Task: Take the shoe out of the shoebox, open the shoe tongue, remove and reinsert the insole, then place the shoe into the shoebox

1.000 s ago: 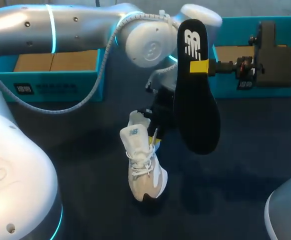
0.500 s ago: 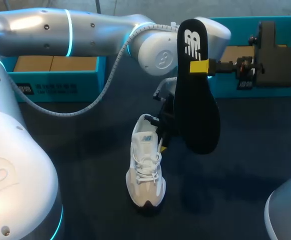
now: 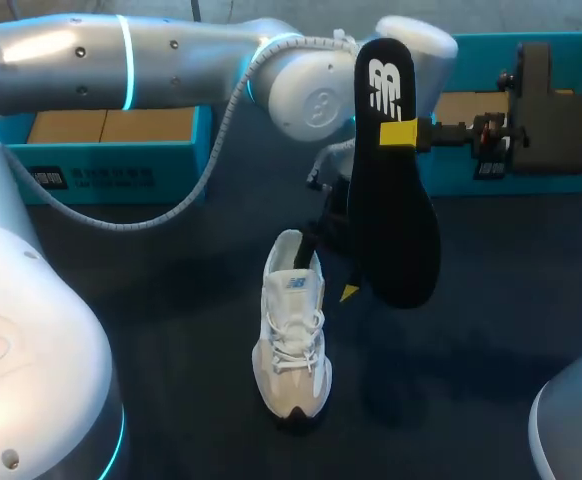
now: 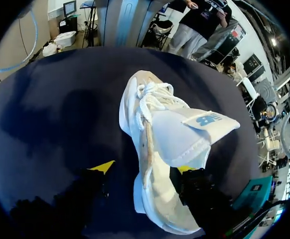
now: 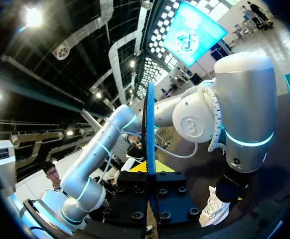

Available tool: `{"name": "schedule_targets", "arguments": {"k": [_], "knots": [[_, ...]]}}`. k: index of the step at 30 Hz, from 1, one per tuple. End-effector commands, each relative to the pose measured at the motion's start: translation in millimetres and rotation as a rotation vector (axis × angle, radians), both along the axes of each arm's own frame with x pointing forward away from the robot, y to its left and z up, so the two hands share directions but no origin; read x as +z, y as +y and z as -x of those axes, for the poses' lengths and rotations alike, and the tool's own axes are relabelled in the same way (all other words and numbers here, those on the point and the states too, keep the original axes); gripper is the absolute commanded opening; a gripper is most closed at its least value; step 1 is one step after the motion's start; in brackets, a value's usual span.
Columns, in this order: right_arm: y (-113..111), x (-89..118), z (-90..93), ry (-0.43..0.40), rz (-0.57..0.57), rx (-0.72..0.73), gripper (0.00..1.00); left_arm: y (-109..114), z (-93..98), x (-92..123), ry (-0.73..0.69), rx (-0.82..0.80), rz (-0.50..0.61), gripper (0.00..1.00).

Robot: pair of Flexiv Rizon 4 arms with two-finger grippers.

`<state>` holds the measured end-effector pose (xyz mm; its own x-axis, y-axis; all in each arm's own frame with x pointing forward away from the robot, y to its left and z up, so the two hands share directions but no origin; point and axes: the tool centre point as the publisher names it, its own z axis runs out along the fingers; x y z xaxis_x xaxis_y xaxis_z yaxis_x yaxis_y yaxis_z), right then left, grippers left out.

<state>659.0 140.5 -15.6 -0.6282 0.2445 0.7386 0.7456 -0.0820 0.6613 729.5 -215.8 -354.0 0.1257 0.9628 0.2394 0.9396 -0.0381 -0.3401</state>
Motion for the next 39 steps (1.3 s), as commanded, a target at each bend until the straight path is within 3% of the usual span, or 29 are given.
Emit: {"name": "schedule_targets", "arguments": {"k": [1,17,29,39], "knots": [[2,-1,-1.1,0.0,-0.001,-0.001,0.0,11,-8.5,25,-0.03,0.038,0.087,1.0],[2,-1,-1.1,0.0,-0.001,-0.001,0.0,15,-41.2,88,-0.141,0.169,0.435,1.0],[2,-1,-1.1,0.0,-0.001,-0.001,0.0,31,-55.3,133,-0.213,0.167,0.661,1.0],[-14,-1,-31.2,0.167,-0.046,-0.087,0.0,33,-56.4,168,-0.316,0.134,0.821,1.0]]}}
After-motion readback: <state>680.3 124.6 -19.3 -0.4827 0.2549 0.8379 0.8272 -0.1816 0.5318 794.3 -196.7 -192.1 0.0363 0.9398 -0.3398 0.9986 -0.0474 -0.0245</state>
